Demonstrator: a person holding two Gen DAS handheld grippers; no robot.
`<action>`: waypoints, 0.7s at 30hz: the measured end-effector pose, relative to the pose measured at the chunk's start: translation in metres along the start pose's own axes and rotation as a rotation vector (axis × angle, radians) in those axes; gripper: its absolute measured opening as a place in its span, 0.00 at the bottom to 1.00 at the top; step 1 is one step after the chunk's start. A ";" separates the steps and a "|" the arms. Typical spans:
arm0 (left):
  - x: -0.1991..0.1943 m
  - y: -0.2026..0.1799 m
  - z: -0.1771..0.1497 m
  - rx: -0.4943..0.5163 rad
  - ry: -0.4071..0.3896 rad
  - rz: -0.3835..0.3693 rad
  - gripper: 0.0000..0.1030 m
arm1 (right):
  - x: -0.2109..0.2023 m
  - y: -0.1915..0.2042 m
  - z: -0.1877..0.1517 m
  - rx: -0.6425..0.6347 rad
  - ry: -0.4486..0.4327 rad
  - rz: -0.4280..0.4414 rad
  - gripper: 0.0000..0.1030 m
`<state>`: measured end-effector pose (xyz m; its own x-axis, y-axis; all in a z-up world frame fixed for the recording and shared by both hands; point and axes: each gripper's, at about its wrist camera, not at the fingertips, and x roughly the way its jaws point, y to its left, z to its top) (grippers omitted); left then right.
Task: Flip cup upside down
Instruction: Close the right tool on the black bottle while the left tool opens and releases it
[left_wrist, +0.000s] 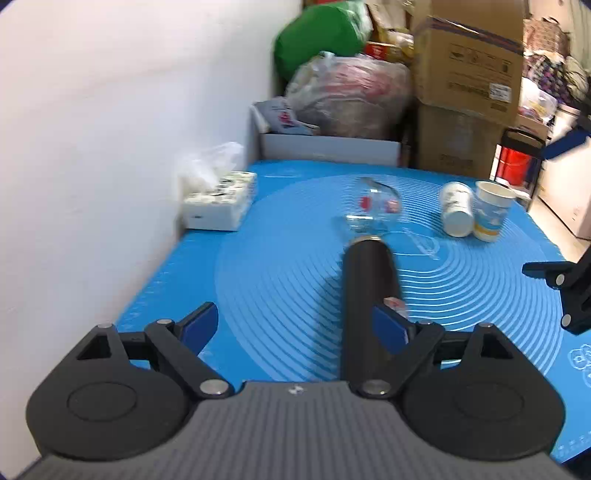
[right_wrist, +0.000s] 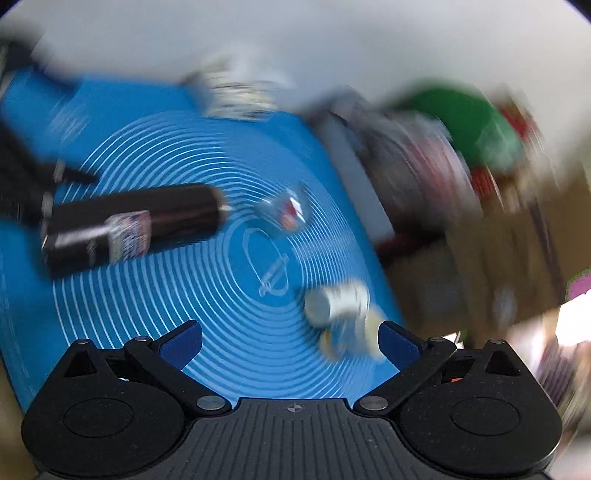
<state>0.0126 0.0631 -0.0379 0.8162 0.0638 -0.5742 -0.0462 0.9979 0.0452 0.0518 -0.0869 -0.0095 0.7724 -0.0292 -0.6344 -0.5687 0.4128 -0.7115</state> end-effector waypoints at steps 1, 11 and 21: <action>-0.002 0.006 -0.003 -0.009 -0.002 0.012 0.88 | 0.002 0.009 0.010 -0.111 -0.004 -0.017 1.00; -0.009 0.056 -0.028 -0.122 -0.013 0.082 0.88 | 0.037 0.100 0.032 -1.258 -0.096 -0.189 1.00; -0.008 0.067 -0.042 -0.130 -0.030 0.091 0.88 | 0.082 0.149 -0.001 -2.023 -0.149 -0.177 0.88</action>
<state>-0.0215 0.1295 -0.0650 0.8219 0.1558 -0.5480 -0.1935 0.9810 -0.0113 0.0297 -0.0291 -0.1678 0.7958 0.1562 -0.5850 0.1437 -0.9873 -0.0680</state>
